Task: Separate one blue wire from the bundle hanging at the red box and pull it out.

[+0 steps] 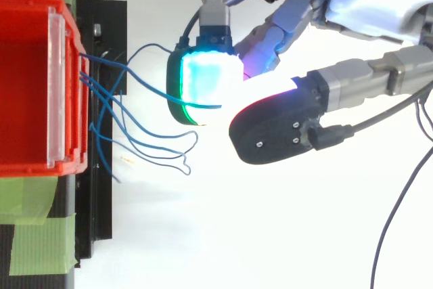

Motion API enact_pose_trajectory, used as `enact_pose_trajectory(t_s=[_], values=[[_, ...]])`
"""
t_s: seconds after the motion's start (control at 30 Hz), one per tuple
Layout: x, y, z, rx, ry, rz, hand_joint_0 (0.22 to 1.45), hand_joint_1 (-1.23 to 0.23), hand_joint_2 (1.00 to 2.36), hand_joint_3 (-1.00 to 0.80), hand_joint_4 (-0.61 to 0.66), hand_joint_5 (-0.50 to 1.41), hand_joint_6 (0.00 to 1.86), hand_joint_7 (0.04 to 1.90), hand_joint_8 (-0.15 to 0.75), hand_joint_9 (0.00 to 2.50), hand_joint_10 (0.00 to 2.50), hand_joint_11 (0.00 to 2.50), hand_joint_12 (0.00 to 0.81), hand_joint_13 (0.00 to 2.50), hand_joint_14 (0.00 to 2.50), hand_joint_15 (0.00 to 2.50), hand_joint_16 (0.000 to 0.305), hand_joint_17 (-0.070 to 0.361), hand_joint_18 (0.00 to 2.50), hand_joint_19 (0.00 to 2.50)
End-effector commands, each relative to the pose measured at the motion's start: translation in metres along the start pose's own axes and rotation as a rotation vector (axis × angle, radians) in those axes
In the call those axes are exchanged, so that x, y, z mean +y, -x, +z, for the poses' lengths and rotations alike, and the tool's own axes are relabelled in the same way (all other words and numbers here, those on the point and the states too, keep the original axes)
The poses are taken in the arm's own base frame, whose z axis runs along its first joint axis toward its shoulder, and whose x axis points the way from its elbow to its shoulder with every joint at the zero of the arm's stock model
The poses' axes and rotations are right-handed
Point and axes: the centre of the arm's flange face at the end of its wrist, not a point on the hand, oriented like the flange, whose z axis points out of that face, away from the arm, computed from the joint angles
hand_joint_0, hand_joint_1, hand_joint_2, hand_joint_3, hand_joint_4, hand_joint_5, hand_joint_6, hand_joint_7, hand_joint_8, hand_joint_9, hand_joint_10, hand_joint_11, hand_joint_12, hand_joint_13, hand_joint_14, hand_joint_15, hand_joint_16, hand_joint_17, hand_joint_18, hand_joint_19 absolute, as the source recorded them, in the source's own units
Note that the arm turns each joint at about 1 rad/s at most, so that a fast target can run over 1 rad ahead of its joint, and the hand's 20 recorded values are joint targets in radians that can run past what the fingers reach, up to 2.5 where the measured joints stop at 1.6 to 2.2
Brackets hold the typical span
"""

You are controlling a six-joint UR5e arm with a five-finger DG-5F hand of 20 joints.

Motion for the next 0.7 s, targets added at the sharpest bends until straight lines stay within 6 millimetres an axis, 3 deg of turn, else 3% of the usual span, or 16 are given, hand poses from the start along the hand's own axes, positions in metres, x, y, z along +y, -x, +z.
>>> enact_pose_trajectory(t_s=[0.0,0.37,0.67], values=[[0.0,0.0,0.0,-0.001,0.0,0.0,0.52,-0.8,1.35,0.02,-0.17,-0.07,0.88,1.16,0.403,1.05,0.01,0.61,0.544,0.69,0.01,0.47,0.076,0.171,0.84,0.31],[-0.002,0.0,-0.002,0.002,-0.021,-0.015,0.51,-0.8,1.46,0.02,-0.2,-0.07,0.88,1.19,0.397,0.96,0.01,0.44,0.542,0.6,0.01,0.37,0.078,0.176,0.81,0.24],[-0.015,-0.006,-0.019,0.045,-0.171,-0.089,0.5,-0.8,1.51,0.01,-0.2,-0.06,0.87,1.2,0.385,0.89,0.01,0.45,0.541,0.57,0.01,0.37,0.079,0.177,0.79,0.25]])
